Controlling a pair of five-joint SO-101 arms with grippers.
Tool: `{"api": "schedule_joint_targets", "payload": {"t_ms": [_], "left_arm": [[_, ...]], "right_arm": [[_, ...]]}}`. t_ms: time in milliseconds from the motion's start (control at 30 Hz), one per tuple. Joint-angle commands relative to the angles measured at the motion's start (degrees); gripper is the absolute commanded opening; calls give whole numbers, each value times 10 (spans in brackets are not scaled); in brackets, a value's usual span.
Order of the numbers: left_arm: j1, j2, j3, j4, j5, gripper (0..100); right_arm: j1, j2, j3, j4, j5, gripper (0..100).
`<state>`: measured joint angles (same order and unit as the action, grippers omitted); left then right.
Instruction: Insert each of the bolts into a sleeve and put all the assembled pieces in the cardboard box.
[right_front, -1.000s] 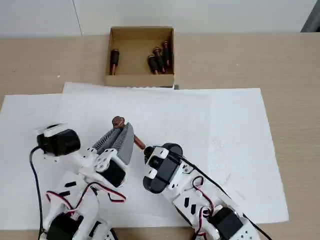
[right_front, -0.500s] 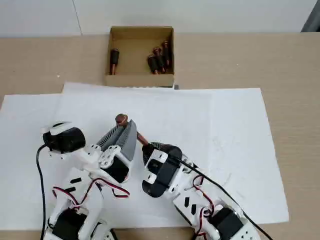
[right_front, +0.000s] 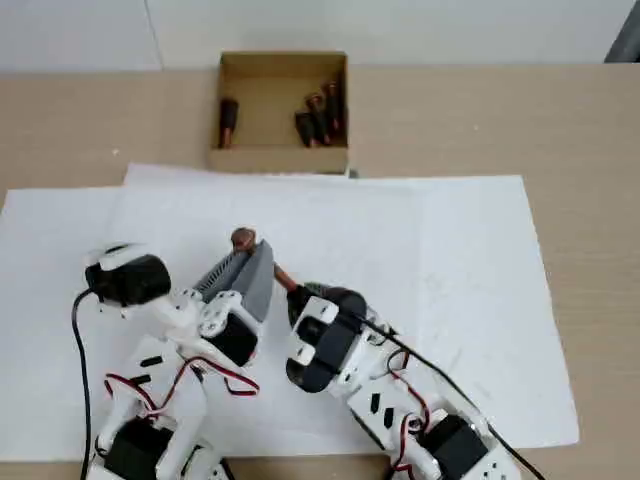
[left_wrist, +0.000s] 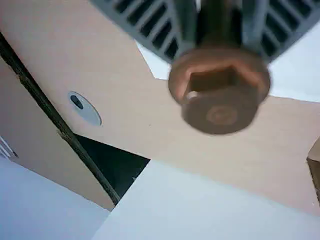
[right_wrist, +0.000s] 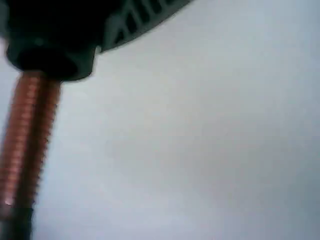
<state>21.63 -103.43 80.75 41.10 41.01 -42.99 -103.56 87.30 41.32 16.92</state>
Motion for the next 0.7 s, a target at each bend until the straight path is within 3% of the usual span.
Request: {"api": "schedule_joint_targets", "payload": {"t_ms": [0, 667], "left_arm": [[5, -7, -3, -18, 3, 6], [43, -6, -3, -12, 1, 6]], "right_arm": [[5, -3, -4, -13, 5, 3], [7, -3, -4, -17, 6, 3]]}}
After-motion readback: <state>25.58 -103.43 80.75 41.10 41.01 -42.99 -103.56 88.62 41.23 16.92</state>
